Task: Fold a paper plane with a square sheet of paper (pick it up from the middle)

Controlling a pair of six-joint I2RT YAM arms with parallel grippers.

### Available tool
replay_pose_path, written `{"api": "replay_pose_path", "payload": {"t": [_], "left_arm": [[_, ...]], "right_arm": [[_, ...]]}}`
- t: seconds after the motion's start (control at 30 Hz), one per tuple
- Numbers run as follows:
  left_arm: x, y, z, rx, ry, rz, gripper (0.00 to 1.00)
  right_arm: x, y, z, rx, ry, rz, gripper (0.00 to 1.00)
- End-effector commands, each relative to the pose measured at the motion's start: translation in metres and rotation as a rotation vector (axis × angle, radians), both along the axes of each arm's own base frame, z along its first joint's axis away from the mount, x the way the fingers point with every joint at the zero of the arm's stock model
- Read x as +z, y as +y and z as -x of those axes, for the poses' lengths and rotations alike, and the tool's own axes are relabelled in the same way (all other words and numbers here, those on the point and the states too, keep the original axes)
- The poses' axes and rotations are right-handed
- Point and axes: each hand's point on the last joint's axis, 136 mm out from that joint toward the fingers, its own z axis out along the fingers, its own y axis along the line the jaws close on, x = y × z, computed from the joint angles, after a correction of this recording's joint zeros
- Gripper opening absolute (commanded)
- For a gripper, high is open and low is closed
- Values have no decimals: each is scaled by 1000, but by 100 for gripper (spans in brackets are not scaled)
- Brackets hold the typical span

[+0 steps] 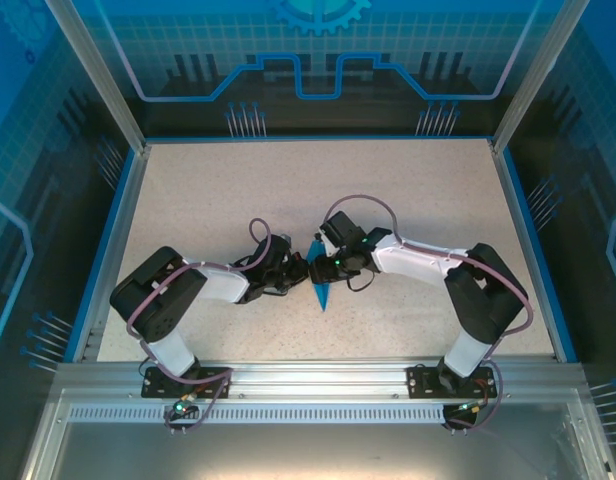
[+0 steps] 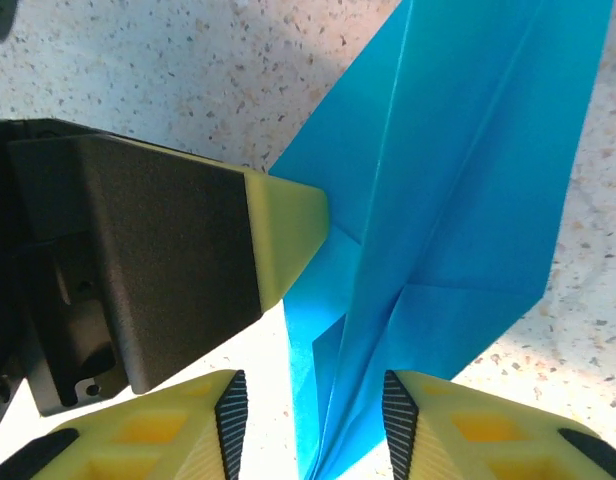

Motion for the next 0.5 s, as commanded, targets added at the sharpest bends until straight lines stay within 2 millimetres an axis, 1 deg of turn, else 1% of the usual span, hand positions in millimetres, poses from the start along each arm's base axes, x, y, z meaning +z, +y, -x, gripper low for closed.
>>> {"api": "replay_pose_path", "payload": {"t": [0.0,0.3,0.47], "left_arm": [[3,-2,1,-12,-3,21,0],[3,-1,1,-10,-4,22,0],[2,-1,1,-10,-2,20,0]], "right_arm": [[-6,1,1,-7,13,38,47],[-18,-4,1,-22,36,98,48],[-20,-8,-2,-48,29,125,48]]}}
